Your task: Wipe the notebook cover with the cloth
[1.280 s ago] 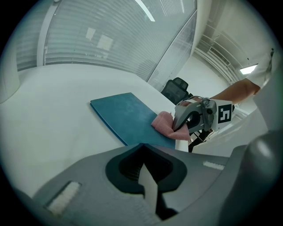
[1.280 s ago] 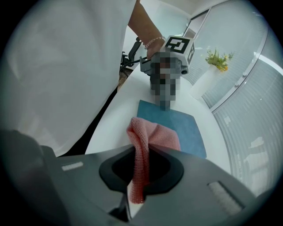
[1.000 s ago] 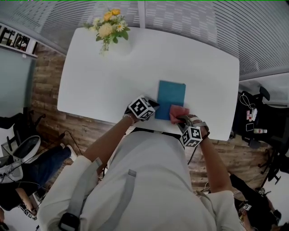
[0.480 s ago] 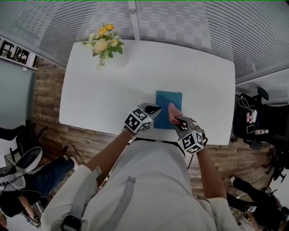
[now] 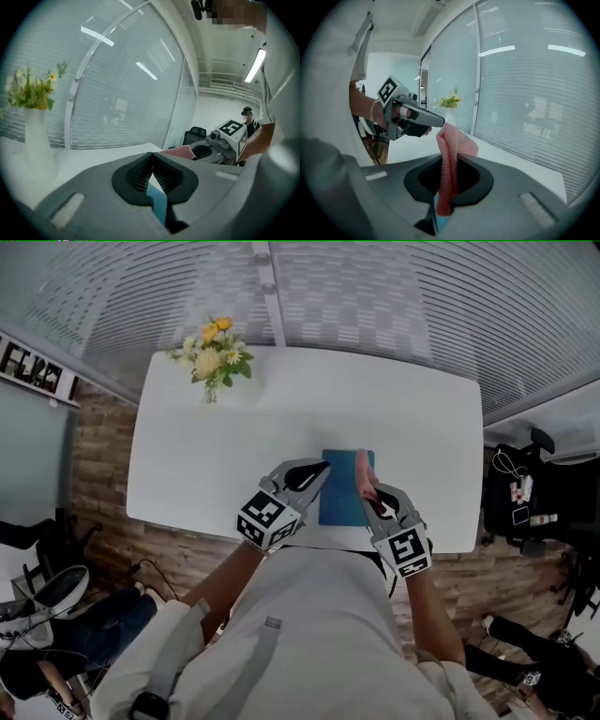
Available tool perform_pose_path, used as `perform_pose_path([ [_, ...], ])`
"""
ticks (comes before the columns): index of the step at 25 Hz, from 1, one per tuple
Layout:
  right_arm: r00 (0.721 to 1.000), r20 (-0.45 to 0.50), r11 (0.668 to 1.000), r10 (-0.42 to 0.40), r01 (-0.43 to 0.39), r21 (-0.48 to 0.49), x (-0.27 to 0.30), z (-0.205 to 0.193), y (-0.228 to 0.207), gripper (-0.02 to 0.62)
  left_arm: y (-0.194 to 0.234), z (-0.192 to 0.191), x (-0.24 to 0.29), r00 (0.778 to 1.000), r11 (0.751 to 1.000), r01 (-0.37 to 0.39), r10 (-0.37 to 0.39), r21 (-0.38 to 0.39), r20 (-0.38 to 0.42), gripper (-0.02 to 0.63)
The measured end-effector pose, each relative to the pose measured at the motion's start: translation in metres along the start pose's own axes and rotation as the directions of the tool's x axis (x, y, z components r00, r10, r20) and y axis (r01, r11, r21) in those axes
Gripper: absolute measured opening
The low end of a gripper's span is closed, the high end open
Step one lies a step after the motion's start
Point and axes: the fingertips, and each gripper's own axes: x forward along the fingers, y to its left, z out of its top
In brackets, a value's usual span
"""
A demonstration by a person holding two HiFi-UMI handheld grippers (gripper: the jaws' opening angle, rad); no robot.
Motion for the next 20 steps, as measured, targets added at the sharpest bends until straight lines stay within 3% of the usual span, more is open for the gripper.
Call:
perform_pose_path([
  [10, 0.981, 0.166, 0.993, -0.105, 0.093, 0.076, -0.026, 0.092, -0.015, 0.029, -0.012, 0.086, -0.031, 0.983, 0.996, -0.050, 0.035, 0.076, 0.182, 0.000],
  [20, 0.956, 0.240, 0.982, -0.171, 0.146, 0.117, -0.055, 0.144, -0.017, 0.029, -0.029, 0.139, -0.059, 0.962, 0.990, -0.088, 0.056, 0.107, 0.269, -0.002],
])
